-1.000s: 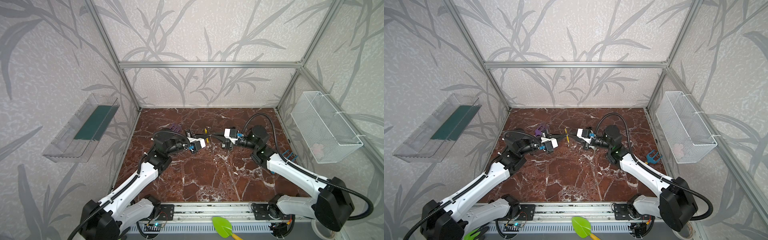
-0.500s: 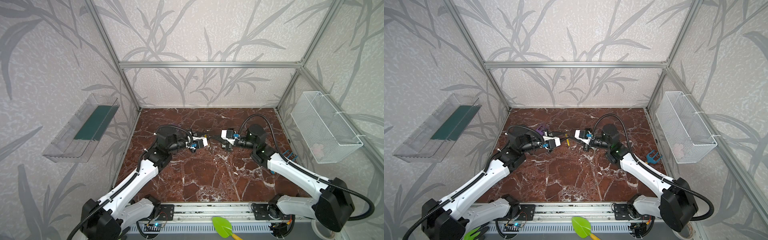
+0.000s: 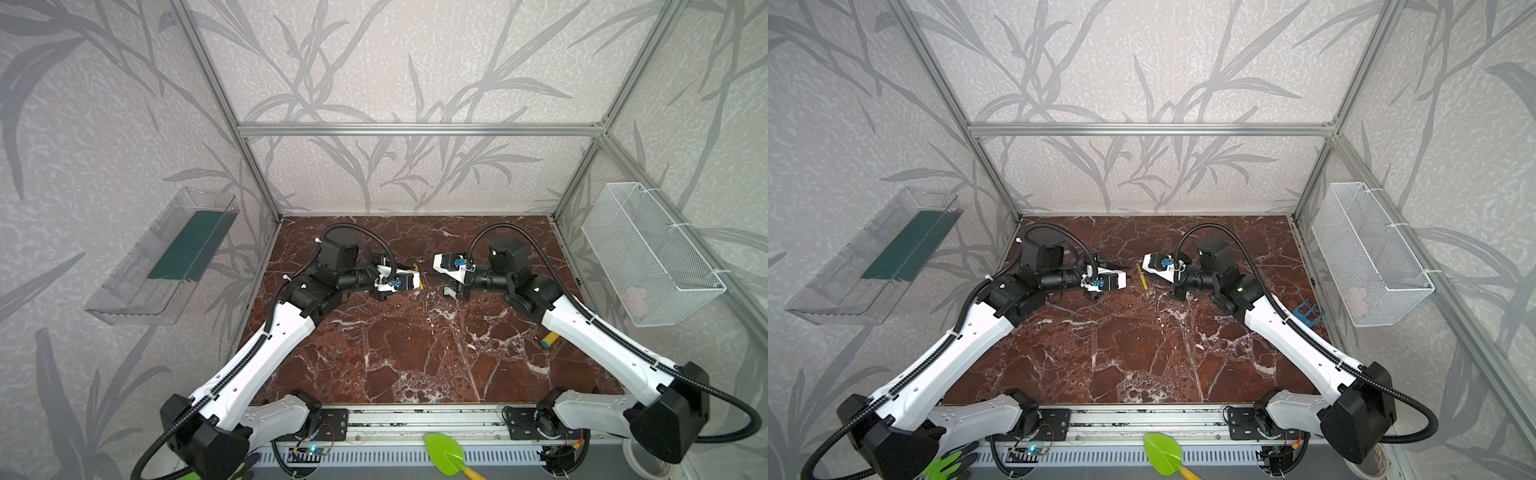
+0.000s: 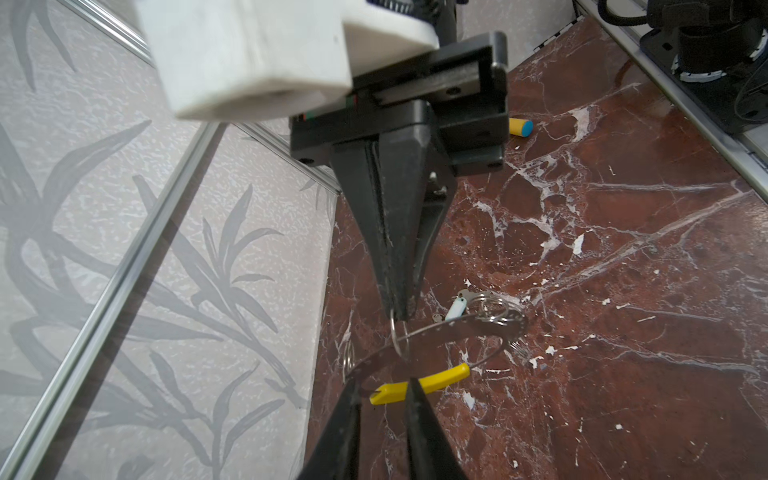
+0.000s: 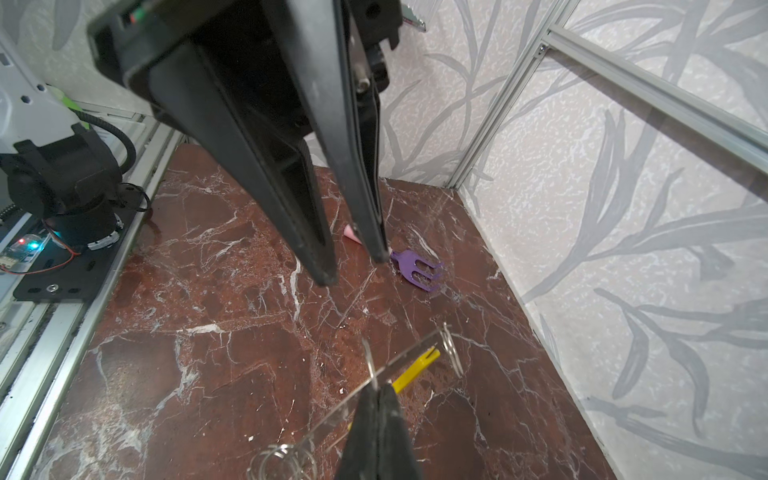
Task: Put the keys on the keyring
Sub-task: 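Bring both grippers together holding the plate above the table center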
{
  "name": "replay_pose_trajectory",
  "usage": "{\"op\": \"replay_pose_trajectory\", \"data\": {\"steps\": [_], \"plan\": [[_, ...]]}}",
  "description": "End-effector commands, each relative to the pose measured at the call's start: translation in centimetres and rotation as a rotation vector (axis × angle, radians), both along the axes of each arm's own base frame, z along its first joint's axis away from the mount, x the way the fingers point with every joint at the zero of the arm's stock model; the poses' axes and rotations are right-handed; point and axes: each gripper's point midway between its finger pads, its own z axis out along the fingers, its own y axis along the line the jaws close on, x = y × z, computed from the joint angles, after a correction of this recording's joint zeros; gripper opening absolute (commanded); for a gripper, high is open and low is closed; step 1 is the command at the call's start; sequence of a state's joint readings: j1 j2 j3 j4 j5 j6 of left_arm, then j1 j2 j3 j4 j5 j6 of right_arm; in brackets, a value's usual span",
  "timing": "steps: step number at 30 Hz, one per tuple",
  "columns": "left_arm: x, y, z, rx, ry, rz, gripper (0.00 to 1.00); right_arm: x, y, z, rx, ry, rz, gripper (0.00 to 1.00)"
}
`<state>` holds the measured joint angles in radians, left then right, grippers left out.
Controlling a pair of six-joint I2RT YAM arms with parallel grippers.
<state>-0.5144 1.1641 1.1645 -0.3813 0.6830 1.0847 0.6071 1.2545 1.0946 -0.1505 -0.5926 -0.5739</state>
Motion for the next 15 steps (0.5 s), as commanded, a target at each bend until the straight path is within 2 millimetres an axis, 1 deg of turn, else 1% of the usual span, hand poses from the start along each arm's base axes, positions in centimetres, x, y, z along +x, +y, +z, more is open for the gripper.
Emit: {"op": "replay_pose_trajectory", "data": {"steps": [1,7,15], "plan": [[-0.3,-0.4,0.0,-0.004,0.048,-0.019,0.24,-0.1,-0.2,-0.4,-0.041,0.028,-0.011,0.00],[0.4,-1.4,0.1,-0.048,0.096,-0.012,0.26,-0.2,-0.1,-0.7,-0.070,0.044,-0.017,0.00],[-0.1,-2.3,-0.4,-0.064,0.158,-0.047,0.26,-0.1,0.1,-0.3,-0.066,0.043,-0.023,0.00]]}}
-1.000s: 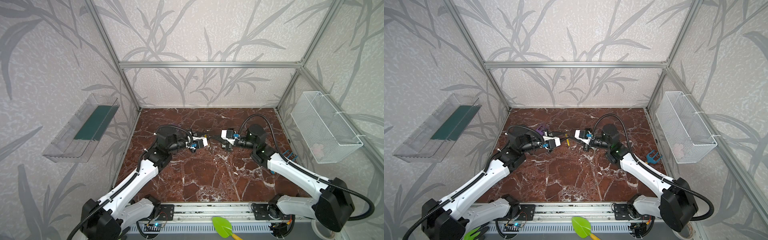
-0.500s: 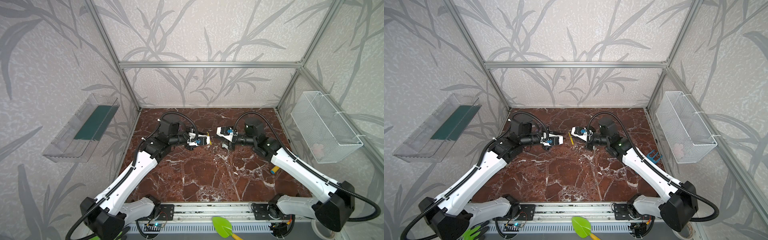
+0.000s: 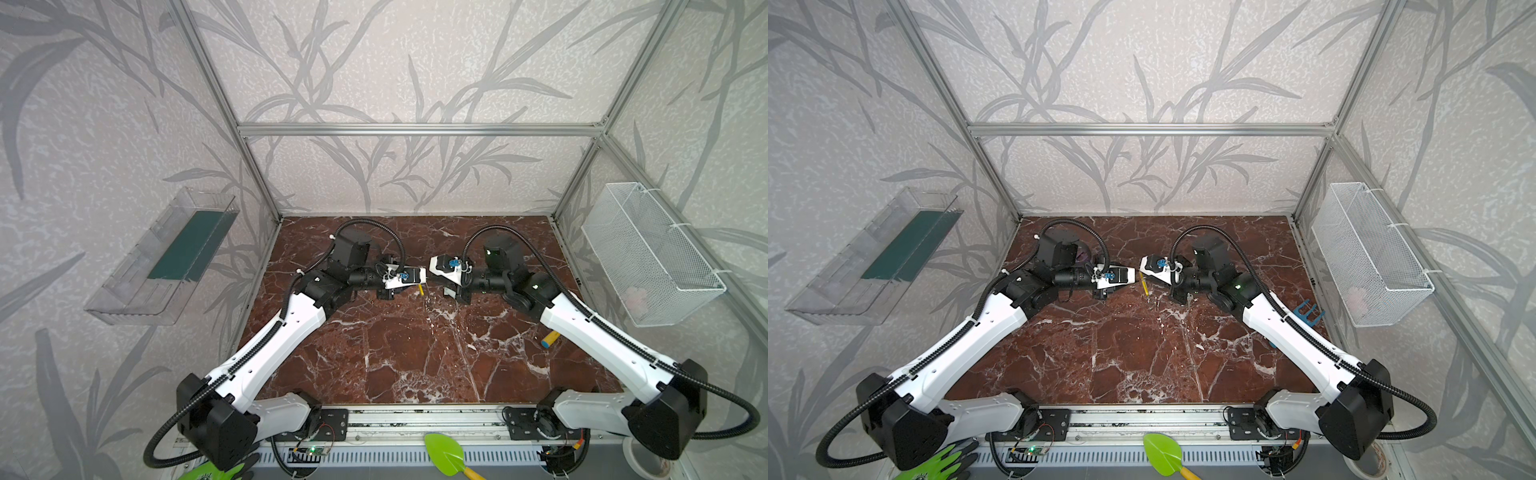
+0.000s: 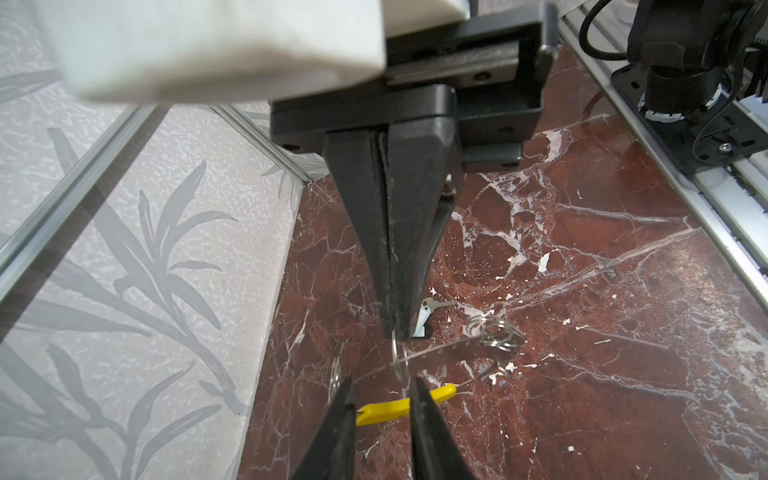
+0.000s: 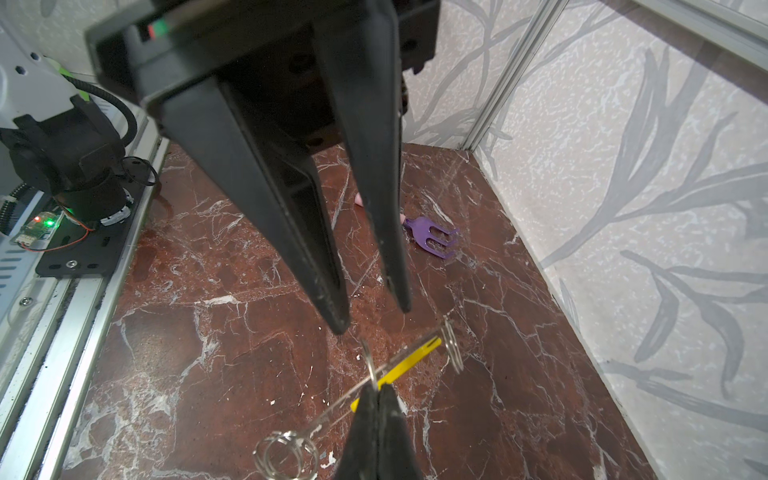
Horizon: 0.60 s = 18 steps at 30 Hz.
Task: Put the keys on the keyring
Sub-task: 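Bring both grippers together holding the plate above the table center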
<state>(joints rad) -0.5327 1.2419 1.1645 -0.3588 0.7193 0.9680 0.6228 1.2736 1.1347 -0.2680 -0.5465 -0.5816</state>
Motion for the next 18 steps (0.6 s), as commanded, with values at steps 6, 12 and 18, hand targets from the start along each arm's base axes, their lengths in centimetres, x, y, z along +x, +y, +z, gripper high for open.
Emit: {"op": "replay_pose_trajectory", "data": {"steps": [6,12,18], "plan": [[0.1,-1.1,1.1,-0.041,0.015,-0.019,0.26,0.0,0.4,1.2,0.011,-0.018,0.008,0.00],[0.4,-1.7,0.8,-0.042,0.025,-0.025,0.19,0.1,0.4,1.3,0.009,-0.023,0.003,0.00],[0.7,-2.2,0.5,-0.037,0.023,-0.043,0.01,0.0,0.3,1.1,0.009,-0.018,0.004,0.00]]}}
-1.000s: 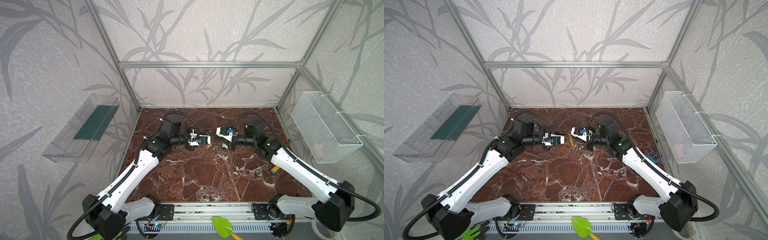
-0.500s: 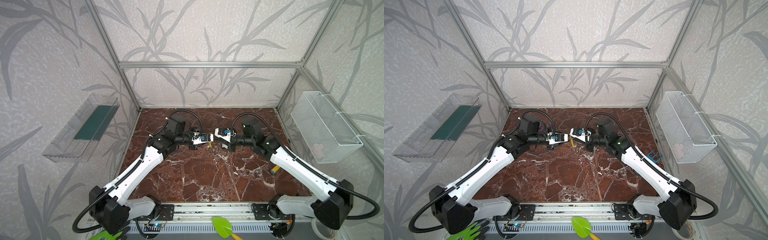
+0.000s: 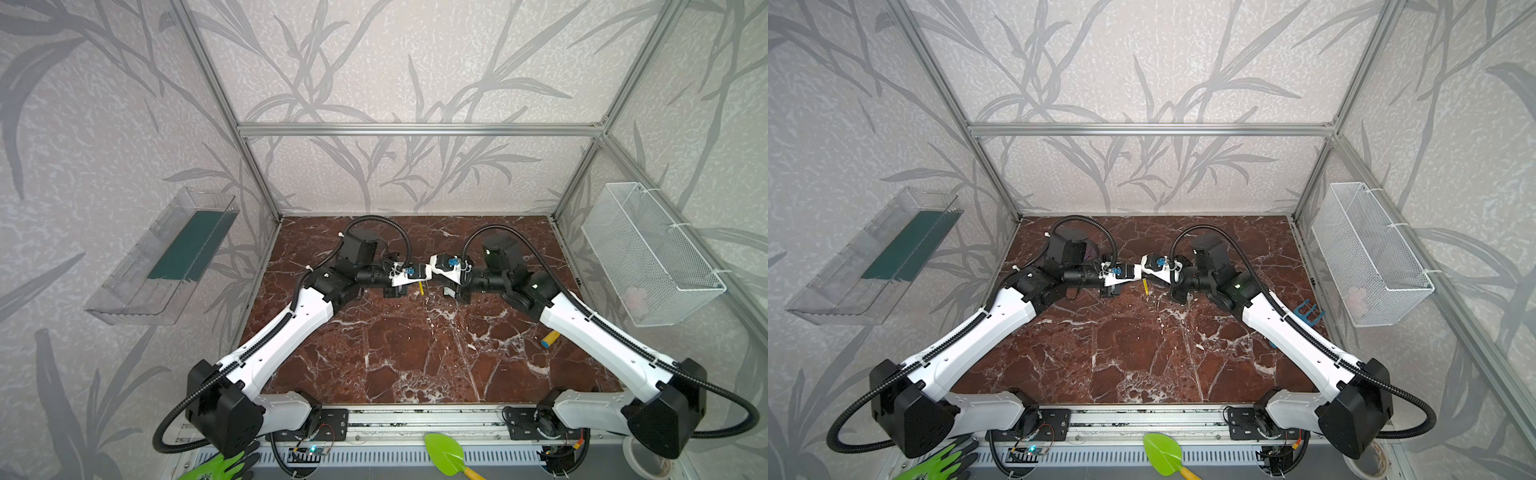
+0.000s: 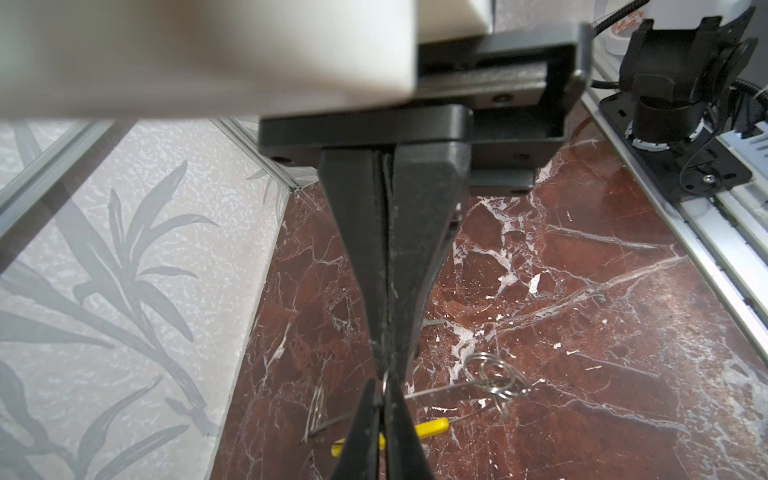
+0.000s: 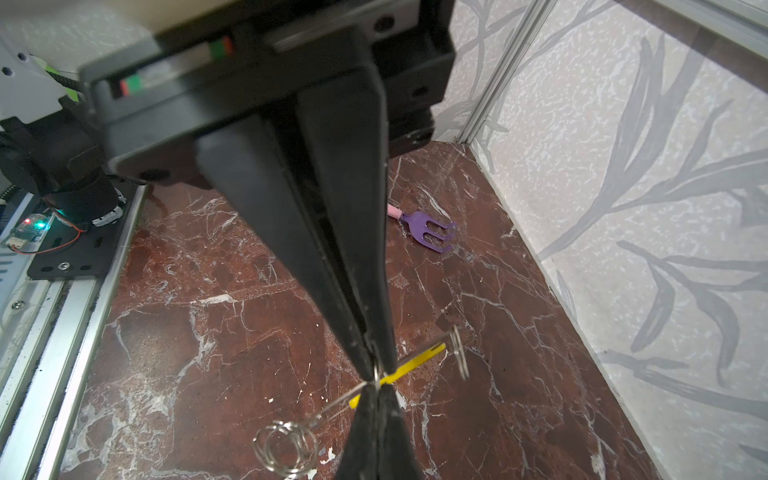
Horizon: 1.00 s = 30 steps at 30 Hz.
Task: Put the keys on the keyring
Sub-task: 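Bring both grippers together holding the plate above the table center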
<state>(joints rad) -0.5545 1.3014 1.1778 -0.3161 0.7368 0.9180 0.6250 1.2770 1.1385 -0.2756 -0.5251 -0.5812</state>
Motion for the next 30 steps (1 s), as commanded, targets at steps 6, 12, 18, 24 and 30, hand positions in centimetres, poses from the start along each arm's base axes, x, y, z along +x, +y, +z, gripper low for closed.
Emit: {"op": "replay_pose_trajectory", "data": {"steps": [6,12,18,24,30], "plan": [[-0.1,-0.7,0.4,-0.002,-0.001,-0.031,0.00,0.1,0.3,2.1,0.056,-0.061,-0.004,0.00],[0.0,-0.8,0.0,0.008,0.019,-0.025,0.06,0.1,0.2,1.8,0.047,-0.058,-0.006,0.00],[0.1,-0.9,-0.5,0.029,0.023,-0.022,0.08,0.0,0.2,1.8,0.040,-0.056,-0.003,0.00],[0.1,-0.9,-1.1,0.066,0.026,-0.023,0.05,0.0,0.1,2.0,0.042,-0.061,-0.005,0.00],[0.0,-1.1,-1.0,0.049,0.045,-0.022,0.00,0.2,0.0,2.4,0.065,-0.087,-0.018,0.00]]}}
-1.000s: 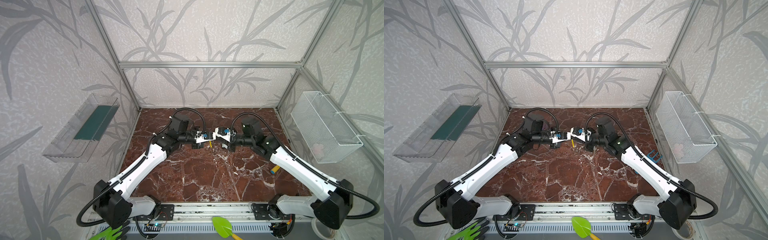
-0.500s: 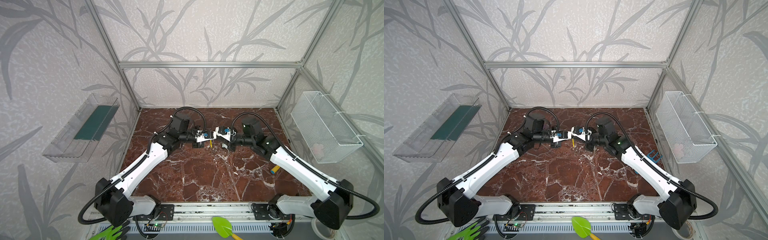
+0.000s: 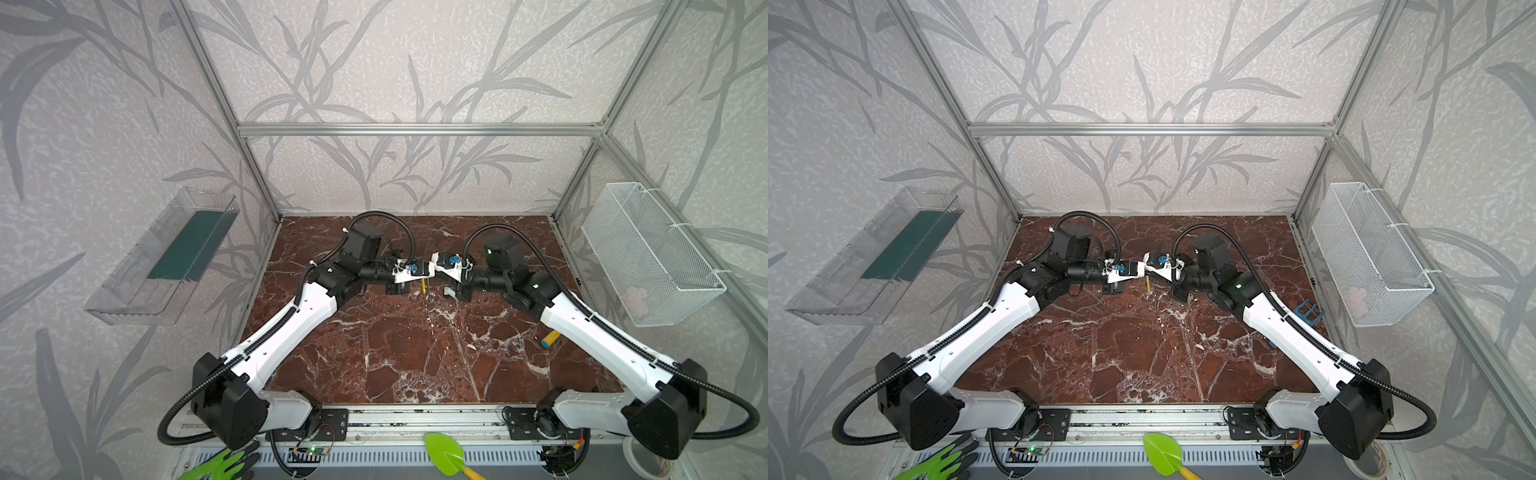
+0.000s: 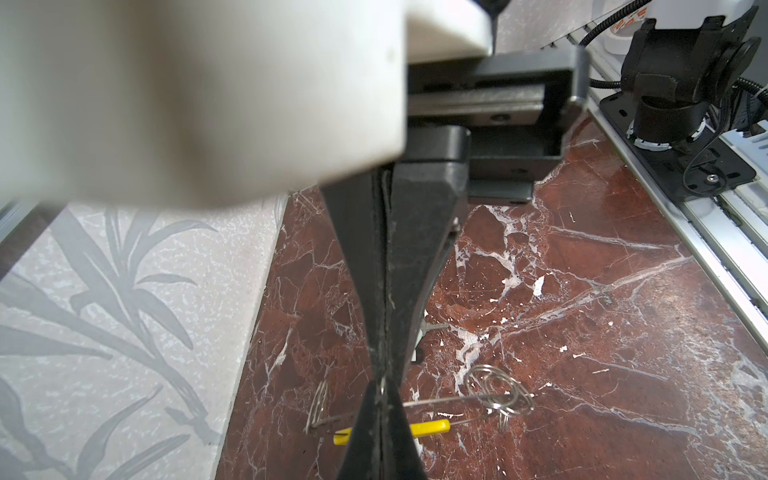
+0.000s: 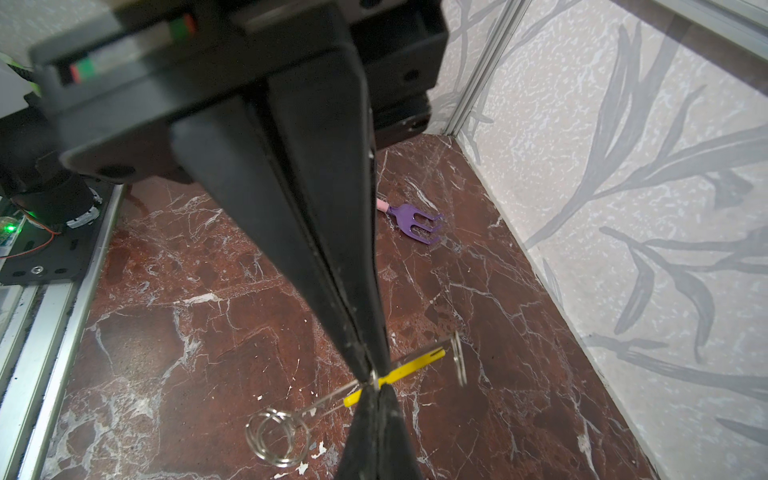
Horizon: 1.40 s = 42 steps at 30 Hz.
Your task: Put the keys on the keyring
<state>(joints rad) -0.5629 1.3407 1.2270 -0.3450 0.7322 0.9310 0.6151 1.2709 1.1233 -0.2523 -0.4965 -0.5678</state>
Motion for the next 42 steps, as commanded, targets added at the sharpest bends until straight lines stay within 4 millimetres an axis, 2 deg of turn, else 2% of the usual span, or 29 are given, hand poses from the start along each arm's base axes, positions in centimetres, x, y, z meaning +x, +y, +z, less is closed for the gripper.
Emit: {"op": "replay_pose_trajectory", "data": {"steps": [1,6,10,16,19,20,29,31,32,33,34,36,42], "plan": [[-0.4,-0.5,-1.0,0.020,0.052,-0.007,0.00,-0.5,0.5,2.4,0.064,-0.084,0.017,0.00],[-0.5,-0.6,0.1,-0.047,0.067,-0.008,0.00,-0.4,0.4,2.2,0.076,-0.089,0.015,0.03],[-0.5,-0.5,0.7,-0.086,0.080,-0.005,0.00,-0.4,0.2,2.6,0.097,-0.091,0.013,0.00],[-0.3,0.0,0.3,-0.062,0.063,0.026,0.29,-0.3,-0.1,2.3,0.085,-0.083,0.009,0.00],[-0.2,0.2,0.0,-0.040,0.059,0.034,0.30,-0.3,-0.2,2.2,0.076,-0.083,0.007,0.00],[-0.1,0.2,0.0,-0.037,0.058,0.040,0.29,-0.3,-0.2,2.2,0.074,-0.082,0.009,0.00],[0.0,-0.1,-0.2,-0.023,0.064,0.018,0.00,-0.2,-0.2,2.2,0.068,-0.084,0.005,0.00],[-0.1,-0.1,-0.3,-0.014,0.068,0.010,0.00,0.0,-0.3,2.3,0.073,-0.090,-0.008,0.01],[-0.1,-0.1,-0.2,-0.016,0.071,0.009,0.00,0.1,-0.3,2.4,0.079,-0.093,-0.018,0.06],[-0.1,-0.2,-0.1,-0.025,0.072,0.009,0.00,0.4,-0.5,2.5,0.088,-0.098,-0.033,0.17],[0.0,-0.2,0.3,-0.049,0.075,0.013,0.00,0.7,-0.7,2.7,0.104,-0.101,-0.051,0.26],[0.5,-0.3,1.7,-0.133,0.081,0.036,0.00,1.2,-1.5,2.8,0.151,-0.091,-0.075,0.30],[1.7,0.5,6.0,-0.440,0.140,0.029,0.00,2.0,-3.6,3.9,0.356,-0.076,-0.113,0.29]]}}
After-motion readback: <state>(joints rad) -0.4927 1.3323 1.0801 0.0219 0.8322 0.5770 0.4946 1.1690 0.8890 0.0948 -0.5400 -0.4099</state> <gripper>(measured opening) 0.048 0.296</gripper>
